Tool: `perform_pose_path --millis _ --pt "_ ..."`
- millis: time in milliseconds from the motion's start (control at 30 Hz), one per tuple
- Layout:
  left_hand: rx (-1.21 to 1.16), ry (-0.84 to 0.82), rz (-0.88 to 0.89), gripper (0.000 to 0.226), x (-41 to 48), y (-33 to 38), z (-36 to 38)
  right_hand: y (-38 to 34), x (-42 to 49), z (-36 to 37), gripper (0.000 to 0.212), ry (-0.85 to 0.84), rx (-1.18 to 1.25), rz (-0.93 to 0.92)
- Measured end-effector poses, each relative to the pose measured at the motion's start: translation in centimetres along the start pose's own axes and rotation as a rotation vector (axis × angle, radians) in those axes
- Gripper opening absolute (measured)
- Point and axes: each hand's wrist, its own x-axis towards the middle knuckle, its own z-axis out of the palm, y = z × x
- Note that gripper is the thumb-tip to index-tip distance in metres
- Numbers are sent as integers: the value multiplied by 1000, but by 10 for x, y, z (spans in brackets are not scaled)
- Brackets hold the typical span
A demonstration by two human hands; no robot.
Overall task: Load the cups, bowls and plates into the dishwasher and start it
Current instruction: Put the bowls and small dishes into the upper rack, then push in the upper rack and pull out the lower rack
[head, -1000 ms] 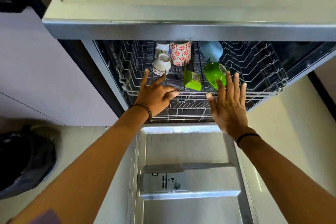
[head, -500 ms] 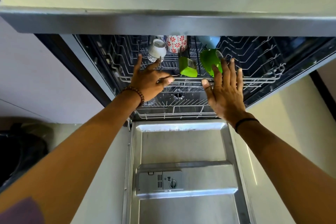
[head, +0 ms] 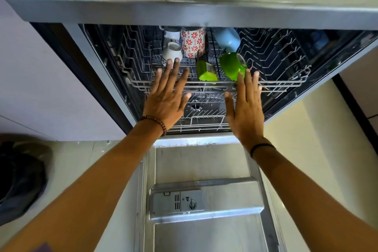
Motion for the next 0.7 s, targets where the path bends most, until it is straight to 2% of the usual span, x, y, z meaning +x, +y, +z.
perform_pose_path --millis 167,233,300,433,600,700 --pt "-36 34 161 82 -40 7 17 -9 -43 18 58 34 100 -25" --pt "-2 -34 276 81 -58 4 33 -3 -60 31 59 -40 93 -69" --pt "24 -128 307 79 -69 -3 53 5 -76 49 64 -169 67 -116" --pt "7 -365 154 77 -63 -16 89 17 -83 79 71 -434 -51 -169" --pt "-17 -664 -1 76 -49 -30 129 10 -50 107 83 -609 -154 -172" --pt "-85 -913 -172 57 -52 -28 142 5 -38 118 77 -752 -261 -162"
